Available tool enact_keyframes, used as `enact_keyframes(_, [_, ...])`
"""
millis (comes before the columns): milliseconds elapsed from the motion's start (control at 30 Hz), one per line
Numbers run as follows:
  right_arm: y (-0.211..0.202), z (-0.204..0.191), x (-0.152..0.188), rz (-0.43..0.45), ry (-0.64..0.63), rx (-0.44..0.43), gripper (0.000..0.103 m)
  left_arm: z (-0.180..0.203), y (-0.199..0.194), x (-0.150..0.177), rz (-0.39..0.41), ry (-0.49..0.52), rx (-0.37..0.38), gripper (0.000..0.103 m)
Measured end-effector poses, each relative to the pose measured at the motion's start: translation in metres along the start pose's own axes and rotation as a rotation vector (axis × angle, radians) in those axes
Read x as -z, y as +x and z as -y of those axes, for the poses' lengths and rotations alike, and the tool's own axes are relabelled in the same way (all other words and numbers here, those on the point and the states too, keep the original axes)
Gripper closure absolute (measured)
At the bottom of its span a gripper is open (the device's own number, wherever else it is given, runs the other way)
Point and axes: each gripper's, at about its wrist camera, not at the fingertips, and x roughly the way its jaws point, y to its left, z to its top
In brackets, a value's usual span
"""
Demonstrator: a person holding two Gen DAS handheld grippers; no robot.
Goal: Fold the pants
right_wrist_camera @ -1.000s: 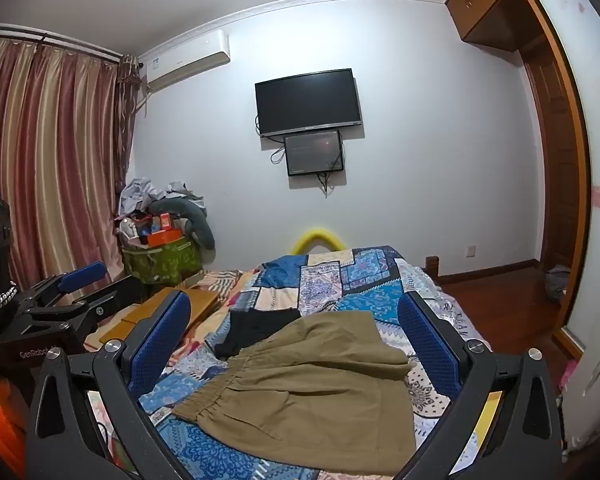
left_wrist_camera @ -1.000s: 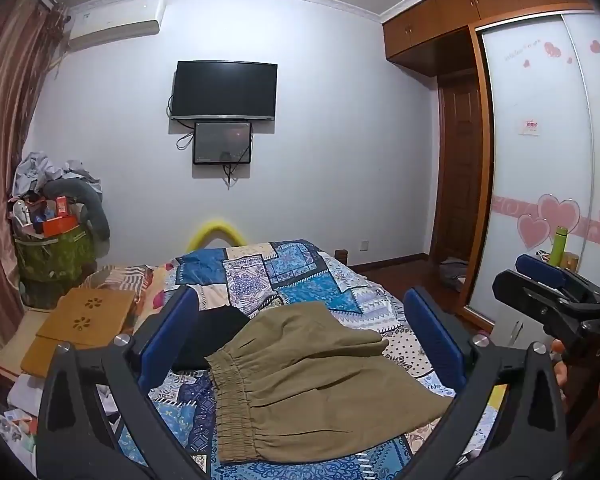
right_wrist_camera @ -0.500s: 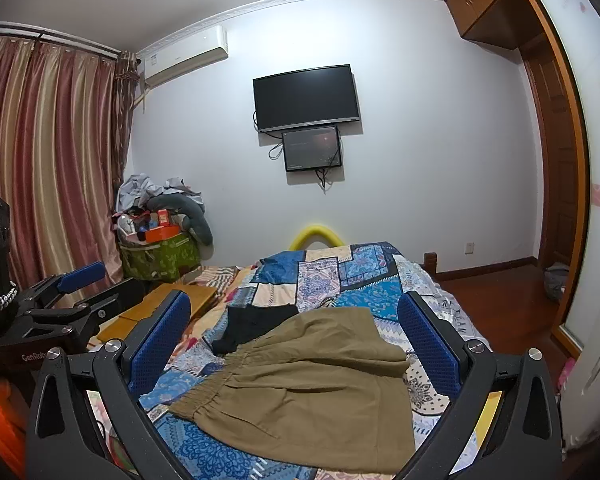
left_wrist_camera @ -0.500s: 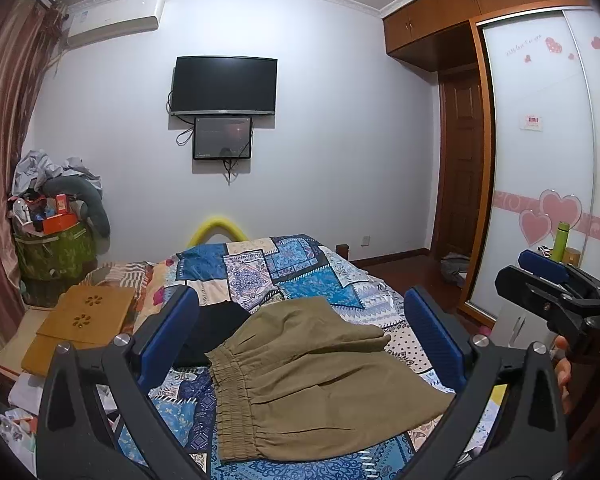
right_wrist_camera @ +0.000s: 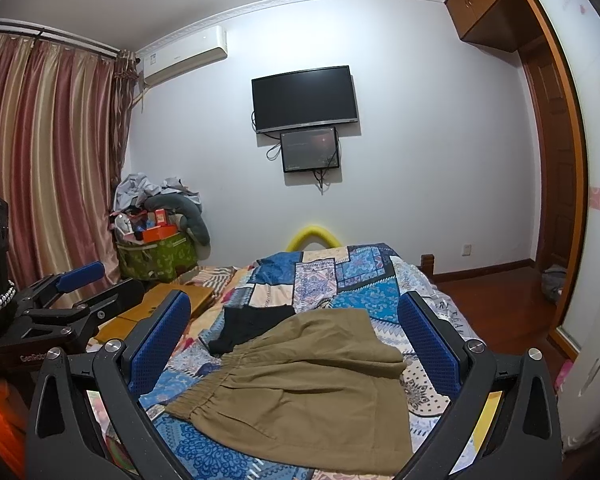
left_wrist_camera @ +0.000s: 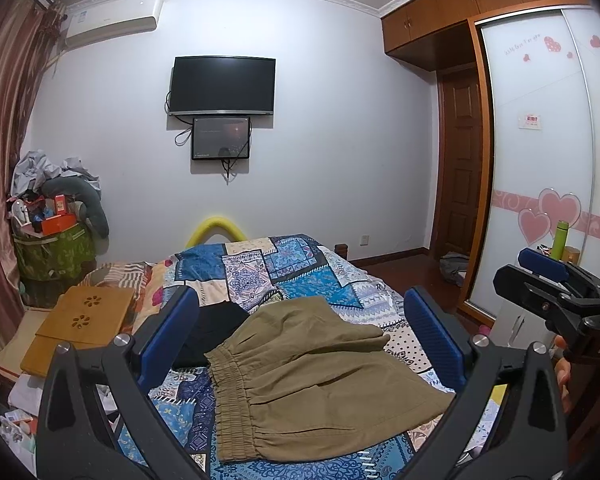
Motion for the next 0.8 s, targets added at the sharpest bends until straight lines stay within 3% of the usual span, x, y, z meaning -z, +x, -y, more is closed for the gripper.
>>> enact_keyframes(800, [0.0029, 0.0024, 0.0011, -0.005, 0.006, 0.006, 0.0, -0.0024, 0.0034, 0.0038, -0.009, -0.001, -0.005, 0.0])
